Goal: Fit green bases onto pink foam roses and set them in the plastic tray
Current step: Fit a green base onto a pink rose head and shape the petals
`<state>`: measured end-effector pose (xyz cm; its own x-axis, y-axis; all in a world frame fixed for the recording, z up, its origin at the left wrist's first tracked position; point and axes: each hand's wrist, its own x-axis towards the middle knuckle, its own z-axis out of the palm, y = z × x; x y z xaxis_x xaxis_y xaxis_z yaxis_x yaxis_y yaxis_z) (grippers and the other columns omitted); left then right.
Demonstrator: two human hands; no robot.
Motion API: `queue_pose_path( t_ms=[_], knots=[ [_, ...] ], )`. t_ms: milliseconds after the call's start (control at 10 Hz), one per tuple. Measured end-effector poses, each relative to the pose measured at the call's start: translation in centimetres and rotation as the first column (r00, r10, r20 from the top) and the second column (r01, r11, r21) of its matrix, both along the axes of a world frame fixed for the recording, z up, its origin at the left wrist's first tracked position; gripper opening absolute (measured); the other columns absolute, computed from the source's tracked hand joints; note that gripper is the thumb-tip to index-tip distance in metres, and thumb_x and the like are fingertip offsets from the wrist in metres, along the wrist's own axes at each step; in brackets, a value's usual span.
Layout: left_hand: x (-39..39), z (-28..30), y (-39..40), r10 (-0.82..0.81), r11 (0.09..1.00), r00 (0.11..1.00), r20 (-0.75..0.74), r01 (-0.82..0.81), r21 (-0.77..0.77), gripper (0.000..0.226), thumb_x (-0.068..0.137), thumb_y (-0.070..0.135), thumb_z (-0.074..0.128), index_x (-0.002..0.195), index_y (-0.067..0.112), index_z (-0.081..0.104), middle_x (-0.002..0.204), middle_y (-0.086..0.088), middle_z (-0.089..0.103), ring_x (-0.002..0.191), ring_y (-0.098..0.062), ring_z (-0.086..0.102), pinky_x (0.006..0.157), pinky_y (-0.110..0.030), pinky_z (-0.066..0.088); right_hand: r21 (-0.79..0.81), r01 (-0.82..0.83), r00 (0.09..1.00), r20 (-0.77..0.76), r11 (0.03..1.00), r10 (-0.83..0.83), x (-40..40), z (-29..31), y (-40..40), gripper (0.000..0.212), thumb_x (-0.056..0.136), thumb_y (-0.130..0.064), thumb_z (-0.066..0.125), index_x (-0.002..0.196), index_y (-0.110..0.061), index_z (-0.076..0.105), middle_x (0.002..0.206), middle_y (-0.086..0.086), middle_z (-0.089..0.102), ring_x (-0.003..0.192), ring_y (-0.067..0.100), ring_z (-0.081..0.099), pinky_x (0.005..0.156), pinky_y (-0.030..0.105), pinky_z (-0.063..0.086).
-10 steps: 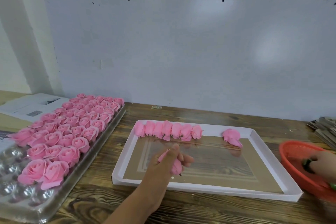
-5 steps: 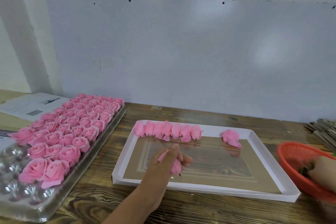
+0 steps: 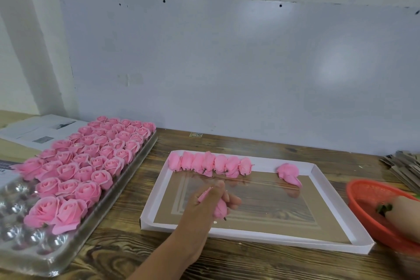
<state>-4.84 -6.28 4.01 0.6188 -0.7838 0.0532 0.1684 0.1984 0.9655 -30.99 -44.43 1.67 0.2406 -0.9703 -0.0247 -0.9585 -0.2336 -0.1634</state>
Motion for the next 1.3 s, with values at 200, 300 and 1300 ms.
queue_pose_path(
  t_ms=[200,300,1300],
  knots=[
    [0.0,-0.2,-0.1,0.011,1.000,1.000,0.004,-0.011,-0.002,0.033,0.085,0.050,0.058,0.064,0.027,0.068,0.093,-0.012,0.077,0.087,-0.017,0.071,0.086,-0.035,0.049,0.001,0.041,0.998,-0.054,0.999,-0.041,0.3,0.0,-0.2,0.022,0.089,-0.012,0.060,0.104,0.001,0.068,0.096,0.019,0.068,0.093,0.034,0.064,0.077,0.037,0.050],
    [0.1,-0.2,-0.1,0.010,1.000,1.000,0.009,-0.010,0.000,0.034,0.085,0.051,0.058,0.065,0.026,0.069,0.095,-0.012,0.077,0.089,-0.018,0.071,0.092,-0.039,0.050,0.013,0.042,0.999,0.008,0.999,-0.042,-0.5,-0.7,-0.8,0.026,0.091,-0.033,0.056,0.103,-0.016,0.071,0.093,0.006,0.069,0.086,0.021,0.065,0.084,0.033,0.053],
    [0.2,0.2,0.3,0.057,0.998,0.997,-0.043,-0.058,-0.022,0.042,0.084,0.062,0.052,0.067,0.025,0.062,0.063,0.009,0.048,0.068,-0.014,0.039,0.079,-0.030,0.037,0.413,-0.177,0.645,0.734,0.893,-0.212,7.7,8.3,14.9,0.028,0.092,-0.019,0.044,0.064,-0.015,0.046,0.048,0.001,0.046,0.030,0.011,0.024,0.049,0.015,0.019]
  ],
)
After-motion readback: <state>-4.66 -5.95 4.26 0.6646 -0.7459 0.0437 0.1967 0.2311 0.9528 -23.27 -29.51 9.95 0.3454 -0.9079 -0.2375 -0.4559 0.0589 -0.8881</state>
